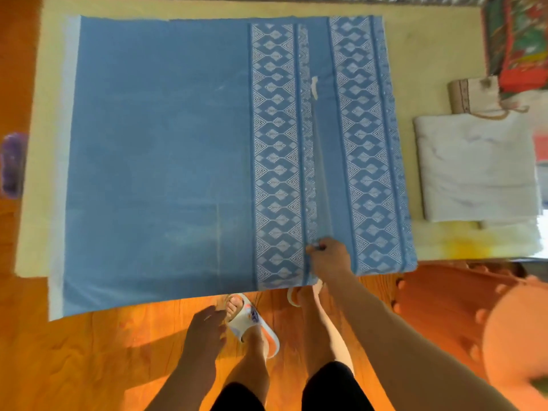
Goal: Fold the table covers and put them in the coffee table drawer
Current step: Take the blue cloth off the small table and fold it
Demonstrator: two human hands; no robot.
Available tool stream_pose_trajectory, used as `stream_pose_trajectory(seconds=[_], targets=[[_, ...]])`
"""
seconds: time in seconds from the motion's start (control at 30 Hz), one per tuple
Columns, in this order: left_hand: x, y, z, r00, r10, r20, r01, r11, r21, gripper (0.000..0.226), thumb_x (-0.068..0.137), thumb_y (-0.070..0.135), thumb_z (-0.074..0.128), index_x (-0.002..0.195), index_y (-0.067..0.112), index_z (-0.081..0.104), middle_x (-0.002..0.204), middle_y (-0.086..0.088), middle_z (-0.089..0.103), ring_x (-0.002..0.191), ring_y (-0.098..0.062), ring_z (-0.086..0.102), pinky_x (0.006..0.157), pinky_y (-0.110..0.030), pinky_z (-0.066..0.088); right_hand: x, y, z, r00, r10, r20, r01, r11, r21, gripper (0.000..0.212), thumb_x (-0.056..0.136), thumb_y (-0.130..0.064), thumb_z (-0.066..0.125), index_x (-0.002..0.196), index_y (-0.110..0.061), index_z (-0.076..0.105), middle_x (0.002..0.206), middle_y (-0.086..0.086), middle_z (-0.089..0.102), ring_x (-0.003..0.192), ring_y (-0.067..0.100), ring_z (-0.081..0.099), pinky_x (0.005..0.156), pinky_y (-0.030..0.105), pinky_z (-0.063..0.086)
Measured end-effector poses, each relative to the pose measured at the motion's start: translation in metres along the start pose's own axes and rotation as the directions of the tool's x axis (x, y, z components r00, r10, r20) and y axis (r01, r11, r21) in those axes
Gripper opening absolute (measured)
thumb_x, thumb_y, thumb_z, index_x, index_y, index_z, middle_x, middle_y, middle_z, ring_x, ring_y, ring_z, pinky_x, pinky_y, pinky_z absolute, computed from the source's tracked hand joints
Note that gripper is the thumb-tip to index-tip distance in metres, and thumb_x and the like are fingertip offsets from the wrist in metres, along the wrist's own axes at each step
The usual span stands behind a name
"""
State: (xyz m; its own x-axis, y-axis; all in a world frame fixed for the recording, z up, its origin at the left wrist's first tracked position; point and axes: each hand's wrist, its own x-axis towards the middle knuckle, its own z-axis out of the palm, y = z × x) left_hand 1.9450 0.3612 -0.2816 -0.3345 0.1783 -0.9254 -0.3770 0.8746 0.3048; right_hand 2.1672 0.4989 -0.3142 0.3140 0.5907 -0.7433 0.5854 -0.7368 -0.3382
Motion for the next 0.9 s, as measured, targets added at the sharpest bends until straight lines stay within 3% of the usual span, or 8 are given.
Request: stream_pose_trajectory(seconds=[0.1, 0.23, 0.37, 0.47, 0.53, 0.67, 0.9], targets=[[-0.003, 0.001, -0.004, 0.985, -0.097, 0.141, 0.136, 0.944, -0.299, 0.024, 0.107, 0.013, 0.039, 0.128, 0.011, 0.05, 0.13, -0.017, 0.054, 0.122, -0.034, 0.05, 0.105, -0.047, 0.037, 0.011, -0.007, -0.021, 0.99, -0.087, -0.107, 0.087, 0.996, -0.01, 0.012, 0.096, -0.022, 0.061, 0.084, -0.02, 0.061, 0.073, 0.001, 0.059, 0.069, 0.023, 0.061, 0.057, 0.026, 0.049], [0.01, 0.017, 0.006, 0.989, -0.084, 0.124, 0.133, 0.875, -0.466, 0.015, 0.103, 0.024, 0.053, 0.117, 0.021, 0.06, 0.127, -0.013, 0.055, 0.12, -0.032, 0.054, 0.109, -0.047, 0.041, 0.025, -0.006, -0.05, 0.974, -0.135, -0.182, 0.14, 0.99, 0.016, 0.01, 0.099, -0.025, 0.06, 0.096, -0.016, 0.063, 0.074, 0.001, 0.06, 0.062, 0.013, 0.057, 0.047, 0.021, 0.038], [0.019, 0.028, 0.027, 0.997, -0.015, 0.081, 0.052, 0.871, -0.489, 0.025, 0.103, 0.026, 0.055, 0.128, 0.02, 0.056, 0.124, -0.007, 0.06, 0.12, -0.029, 0.057, 0.107, -0.049, 0.043, 0.043, 0.014, -0.068, 0.974, -0.087, -0.211, 0.097, 0.995, 0.034, 0.021, 0.097, -0.024, 0.063, 0.087, -0.007, 0.065, 0.071, 0.007, 0.062, 0.062, 0.024, 0.061, 0.055, 0.034, 0.053], [0.024, 0.033, 0.037, 1.0, -0.007, -0.019, -0.004, 0.861, -0.508, 0.028, 0.105, 0.02, 0.053, 0.132, 0.016, 0.055, 0.131, -0.01, 0.062, 0.119, -0.029, 0.059, 0.101, -0.046, 0.045, 0.052, 0.037, -0.08, 0.98, -0.025, -0.198, 0.031, 0.999, 0.032, 0.02, 0.098, -0.025, 0.063, 0.09, -0.007, 0.065, 0.075, 0.009, 0.066, 0.063, 0.022, 0.063, 0.051, 0.03, 0.049], [0.026, 0.036, 0.04, 0.998, -0.018, -0.064, -0.018, 0.854, -0.52, 0.023, 0.104, 0.016, 0.053, 0.126, 0.015, 0.055, 0.131, -0.011, 0.061, 0.115, -0.029, 0.059, 0.098, -0.043, 0.047, 0.058, 0.055, -0.087, 0.979, 0.003, -0.206, 0.011, 0.998, 0.065, 0.019, 0.097, -0.025, 0.065, 0.087, -0.009, 0.064, 0.078, 0.011, 0.067, 0.069, 0.026, 0.065, 0.058, 0.037, 0.056], [0.021, 0.033, 0.049, 0.998, -0.014, -0.068, -0.025, 0.842, -0.539, 0.024, 0.101, 0.017, 0.06, 0.124, 0.017, 0.055, 0.125, -0.008, 0.062, 0.114, -0.029, 0.058, 0.098, -0.041, 0.048, 0.064, 0.07, -0.102, 0.978, 0.039, -0.206, -0.014, 0.992, 0.124, 0.023, 0.095, -0.026, 0.068, 0.078, -0.011, 0.064, 0.076, 0.009, 0.066, 0.066, 0.024, 0.06, 0.058, 0.032, 0.048], [0.007, 0.028, 0.07, 0.996, -0.023, -0.089, -0.034, 0.809, -0.587, 0.039, 0.1, 0.017, 0.059, 0.139, 0.015, 0.052, 0.134, -0.013, 0.06, 0.113, -0.03, 0.061, 0.099, -0.044, 0.048, 0.076, 0.068, -0.131, 0.95, 0.061, -0.305, -0.026, 0.993, 0.117, 0.02, 0.095, -0.031, 0.067, 0.08, -0.019, 0.066, 0.077, 0.005, 0.067, 0.076, 0.028, 0.064, 0.074, 0.047, 0.058]])
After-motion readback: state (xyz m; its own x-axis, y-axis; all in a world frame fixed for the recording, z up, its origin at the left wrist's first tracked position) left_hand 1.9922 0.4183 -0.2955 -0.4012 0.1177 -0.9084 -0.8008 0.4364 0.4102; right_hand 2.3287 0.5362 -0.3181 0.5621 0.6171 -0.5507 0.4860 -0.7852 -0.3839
